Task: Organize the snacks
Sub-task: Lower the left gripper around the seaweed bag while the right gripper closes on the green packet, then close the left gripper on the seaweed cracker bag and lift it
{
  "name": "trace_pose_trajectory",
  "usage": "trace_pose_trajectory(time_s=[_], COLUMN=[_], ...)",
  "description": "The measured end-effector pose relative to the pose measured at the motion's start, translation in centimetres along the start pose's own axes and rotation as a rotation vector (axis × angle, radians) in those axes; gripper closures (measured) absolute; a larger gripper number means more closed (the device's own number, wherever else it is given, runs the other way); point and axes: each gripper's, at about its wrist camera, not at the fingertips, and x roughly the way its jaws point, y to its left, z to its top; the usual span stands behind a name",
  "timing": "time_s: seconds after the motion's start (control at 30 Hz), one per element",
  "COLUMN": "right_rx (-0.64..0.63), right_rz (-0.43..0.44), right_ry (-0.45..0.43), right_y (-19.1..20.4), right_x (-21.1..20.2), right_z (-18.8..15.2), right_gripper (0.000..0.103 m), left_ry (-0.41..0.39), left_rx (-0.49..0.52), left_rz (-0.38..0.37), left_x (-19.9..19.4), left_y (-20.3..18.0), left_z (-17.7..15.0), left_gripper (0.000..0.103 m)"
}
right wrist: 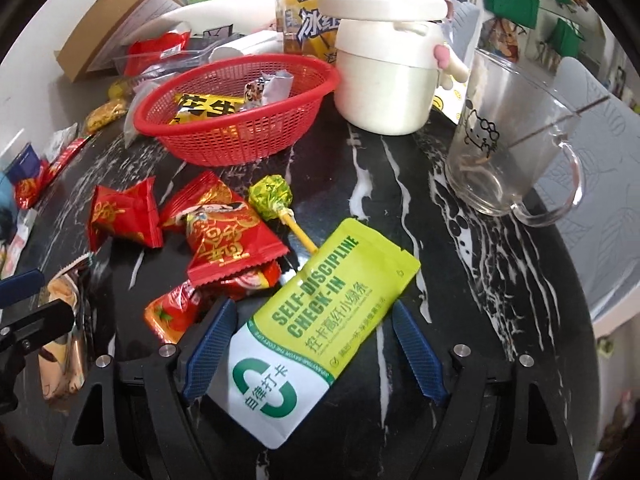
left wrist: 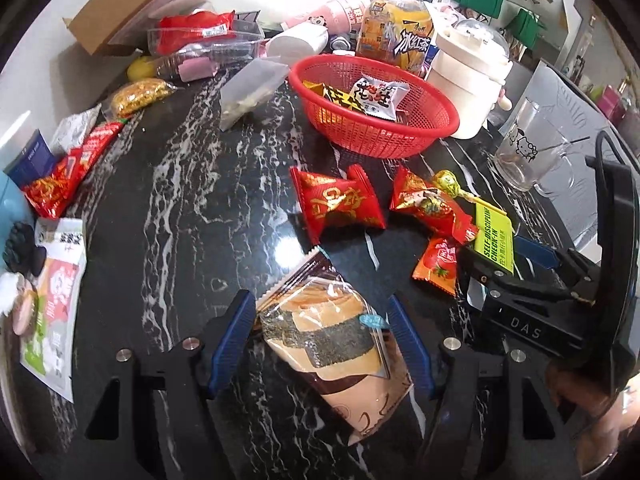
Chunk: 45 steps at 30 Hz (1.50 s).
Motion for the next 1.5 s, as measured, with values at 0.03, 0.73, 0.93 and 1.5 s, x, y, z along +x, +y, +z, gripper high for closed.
trace_pose_trajectory(time_s=[0.03,0.73,0.93,1.5], right_rx=[-0.001,-0.014,-0.002,0.0], right_rz=[0.001,0.085,0.105,0.092], right_ry=[-0.005,-0.01,-0.012,-0.007], right_y=[-0.1,-1.4,-1.5,-1.5], right_x=[-0.2,-3.9,-4.4,-4.6], right_z=[-0.1,-4.4,-4.9,-5.2], right_gripper=[0.033,0.057,0.057,0.053], left_ry=[0.002,0.058,0.097,0.118], left_rx=[0.001,-0.021,-0.104,-0.026], left_rz=[0.002,0.055,-0.014,0.048], left_x=[0.1,-0.4,0.7,2.0], left_y=[-0.1,-1.6,-1.3,-2.8], left_z=[-0.1,-1.4,-1.1,-0.5], left_gripper=[0.035,0.035,0.035,0.035])
